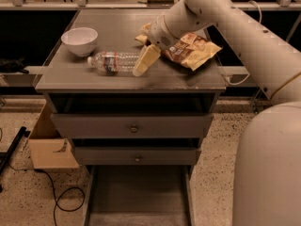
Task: Place water bottle into bottom drawer
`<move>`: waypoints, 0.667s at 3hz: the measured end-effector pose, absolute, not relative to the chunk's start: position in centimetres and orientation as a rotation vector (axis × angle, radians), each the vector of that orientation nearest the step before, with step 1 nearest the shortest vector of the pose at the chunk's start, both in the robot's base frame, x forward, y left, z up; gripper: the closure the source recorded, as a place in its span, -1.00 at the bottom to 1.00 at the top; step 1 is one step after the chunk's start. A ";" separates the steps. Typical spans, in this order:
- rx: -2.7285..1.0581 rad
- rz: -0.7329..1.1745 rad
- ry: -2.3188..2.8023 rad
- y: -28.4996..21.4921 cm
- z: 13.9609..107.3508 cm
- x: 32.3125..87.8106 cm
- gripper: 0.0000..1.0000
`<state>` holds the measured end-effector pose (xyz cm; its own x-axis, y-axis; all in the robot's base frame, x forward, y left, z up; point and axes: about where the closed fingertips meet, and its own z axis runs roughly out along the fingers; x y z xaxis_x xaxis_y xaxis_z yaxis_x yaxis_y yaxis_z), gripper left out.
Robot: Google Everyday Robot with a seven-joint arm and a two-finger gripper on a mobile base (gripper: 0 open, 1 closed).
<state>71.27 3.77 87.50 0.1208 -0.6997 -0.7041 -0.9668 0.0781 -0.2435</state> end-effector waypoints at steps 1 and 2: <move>-1.622 0.521 1.594 4.3 87.7 70.9 -1.00; -1.620 0.523 1.593 4.4 87.7 70.9 -1.00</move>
Offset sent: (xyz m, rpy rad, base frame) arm -0.0056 0.0027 0.0079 0.1160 -0.0228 -0.0112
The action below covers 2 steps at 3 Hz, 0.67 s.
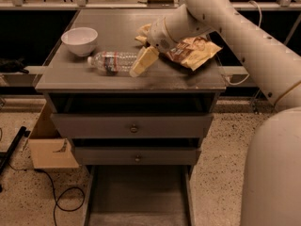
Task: Place water bottle into bottom drawer
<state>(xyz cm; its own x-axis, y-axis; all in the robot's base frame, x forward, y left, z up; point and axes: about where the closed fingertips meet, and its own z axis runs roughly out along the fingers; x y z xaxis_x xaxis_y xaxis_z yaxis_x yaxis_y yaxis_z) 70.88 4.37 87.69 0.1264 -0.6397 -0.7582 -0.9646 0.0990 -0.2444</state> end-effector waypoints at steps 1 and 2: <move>-1.640 0.525 1.616 4.7 86.6 71.1 -1.00; -1.644 0.541 1.649 4.9 84.9 71.7 -1.00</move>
Offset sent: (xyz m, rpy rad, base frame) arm 0.0108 -0.0024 -0.0291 -0.0494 0.0501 -0.0178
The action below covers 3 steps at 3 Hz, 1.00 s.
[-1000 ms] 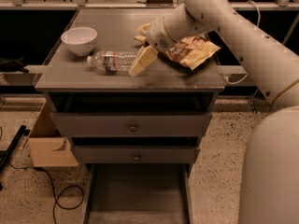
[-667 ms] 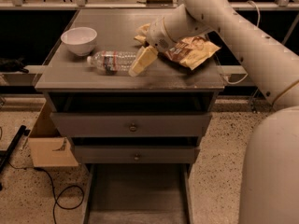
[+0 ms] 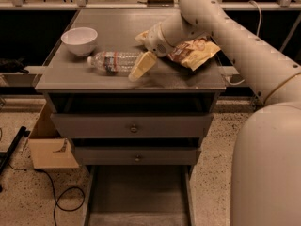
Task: Place water bottle into bottom drawer
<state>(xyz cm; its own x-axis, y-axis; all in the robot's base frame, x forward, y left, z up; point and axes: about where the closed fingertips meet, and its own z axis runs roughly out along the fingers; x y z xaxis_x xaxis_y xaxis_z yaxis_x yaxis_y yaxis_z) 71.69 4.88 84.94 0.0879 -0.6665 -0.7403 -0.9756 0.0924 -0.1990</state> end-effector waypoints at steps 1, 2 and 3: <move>-1.644 0.541 1.649 4.9 84.9 71.7 -1.00; -1.644 0.541 1.649 4.9 84.9 71.7 -0.51; -1.644 0.542 1.649 4.9 84.9 71.7 -0.05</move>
Offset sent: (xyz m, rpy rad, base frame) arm 0.0000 0.0000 0.0000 0.0000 0.0000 0.0000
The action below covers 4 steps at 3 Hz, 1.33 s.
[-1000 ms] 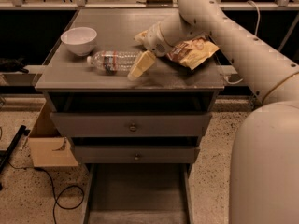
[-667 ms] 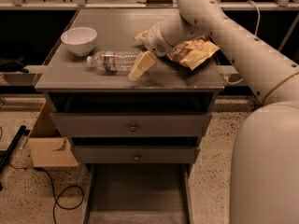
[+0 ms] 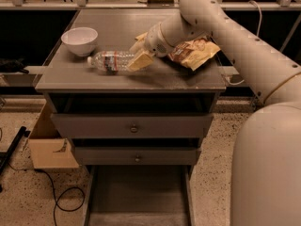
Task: Place water bottle into bottom drawer
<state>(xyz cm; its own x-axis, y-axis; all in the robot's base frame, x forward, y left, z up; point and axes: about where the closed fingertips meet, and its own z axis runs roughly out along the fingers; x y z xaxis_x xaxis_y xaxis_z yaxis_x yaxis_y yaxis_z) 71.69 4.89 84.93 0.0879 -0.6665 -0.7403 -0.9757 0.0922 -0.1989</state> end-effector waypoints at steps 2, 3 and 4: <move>-1.644 0.542 1.649 4.9 84.9 71.7 0.88; -1.644 0.542 1.649 4.9 84.9 71.7 1.00; -1.644 0.542 1.649 4.9 84.9 71.7 1.00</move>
Offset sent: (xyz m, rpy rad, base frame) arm 0.0000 0.0000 0.0000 0.0000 0.0000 0.0000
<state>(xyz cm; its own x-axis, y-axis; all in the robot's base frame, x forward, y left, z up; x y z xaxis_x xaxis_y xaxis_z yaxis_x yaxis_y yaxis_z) 71.68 4.89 84.94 0.0880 -0.6665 -0.7403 -0.9757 0.0922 -0.1990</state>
